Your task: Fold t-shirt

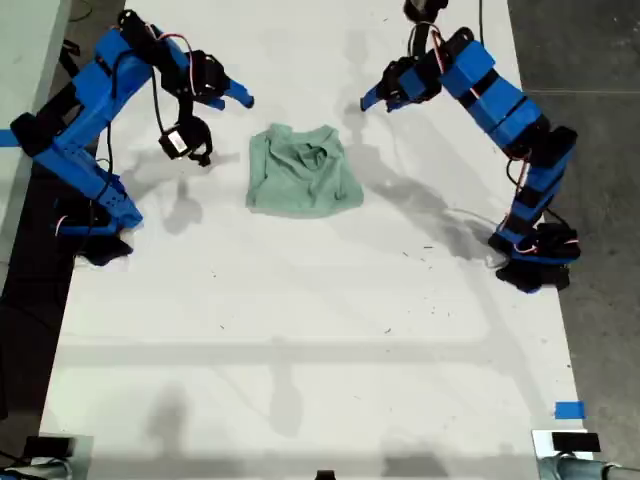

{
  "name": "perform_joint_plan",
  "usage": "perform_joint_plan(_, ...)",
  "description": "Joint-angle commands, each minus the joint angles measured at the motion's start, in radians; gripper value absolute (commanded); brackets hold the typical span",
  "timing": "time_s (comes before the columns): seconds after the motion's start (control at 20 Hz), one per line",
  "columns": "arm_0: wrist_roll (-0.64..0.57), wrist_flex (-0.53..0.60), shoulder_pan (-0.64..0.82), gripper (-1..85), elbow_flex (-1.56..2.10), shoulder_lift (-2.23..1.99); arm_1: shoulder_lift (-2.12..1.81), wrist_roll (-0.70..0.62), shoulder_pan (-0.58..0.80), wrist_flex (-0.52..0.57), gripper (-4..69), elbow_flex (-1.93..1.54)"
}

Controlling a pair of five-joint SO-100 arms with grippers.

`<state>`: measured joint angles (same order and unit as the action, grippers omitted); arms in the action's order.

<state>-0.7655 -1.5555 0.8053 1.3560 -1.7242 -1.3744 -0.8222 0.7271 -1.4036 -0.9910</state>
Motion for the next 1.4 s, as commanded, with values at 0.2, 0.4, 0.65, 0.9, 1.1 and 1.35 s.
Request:
perform_joint_plan(0.2, 0.146, 0.21, -0.118, 0.5, 0.795, -0.765, -0.683, 0.123, -0.041, 0.095, 13.9, -0.828)
perform_joint_plan(0.4, 0.267, 0.265, -0.204, 0.0, 1.201, -1.166, -1.129, 0.337, -0.143, 0.163, 2.1, -1.35)
perform_joint_plan(0.65, 0.419, 0.31, -0.36, 0.0, 1.563, -1.601, -1.758, 0.621, -0.344, 0.17, -1.1, -1.789)
perform_joint_plan(0.9, 0.436, 0.279, -0.337, 0.0, 1.669, -1.698, -1.717, 0.621, -0.385, 0.256, -1.1, -1.779)
perform_joint_plan(1.1, 0.436, 0.268, -0.325, 0.0, 1.672, -1.698, -1.103, 0.465, -0.385, 0.457, -1.1, -1.376)
perform_joint_plan(1.35, 0.436, 0.265, -0.341, 0.0, 1.674, -1.698, -0.583, 0.307, -0.385, 0.517, -1.1, -0.851)
